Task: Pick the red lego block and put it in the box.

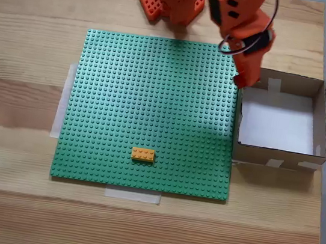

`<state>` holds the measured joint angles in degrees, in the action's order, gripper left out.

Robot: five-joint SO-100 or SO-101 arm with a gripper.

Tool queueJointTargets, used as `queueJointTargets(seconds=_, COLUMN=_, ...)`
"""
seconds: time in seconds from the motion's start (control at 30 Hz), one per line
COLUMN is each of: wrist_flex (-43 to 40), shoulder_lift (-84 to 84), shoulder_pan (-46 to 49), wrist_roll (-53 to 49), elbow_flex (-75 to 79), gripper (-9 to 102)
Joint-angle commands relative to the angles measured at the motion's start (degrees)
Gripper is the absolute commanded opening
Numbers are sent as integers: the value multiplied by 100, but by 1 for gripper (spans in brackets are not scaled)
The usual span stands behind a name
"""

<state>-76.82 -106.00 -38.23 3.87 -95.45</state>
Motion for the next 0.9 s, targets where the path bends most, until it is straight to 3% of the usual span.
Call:
queueJointTargets(seconds=0.0, wrist_flex=105, shoulder_lift=-185, shoulder_pan=-105, wrist_roll=35, elbow_flex=229, gripper=-1)
queueJointTargets(seconds=0.87, wrist_flex=853, shoulder_lift=396, shoulder_pan=-738, wrist_roll=387, elbow_flex=70, gripper=-1)
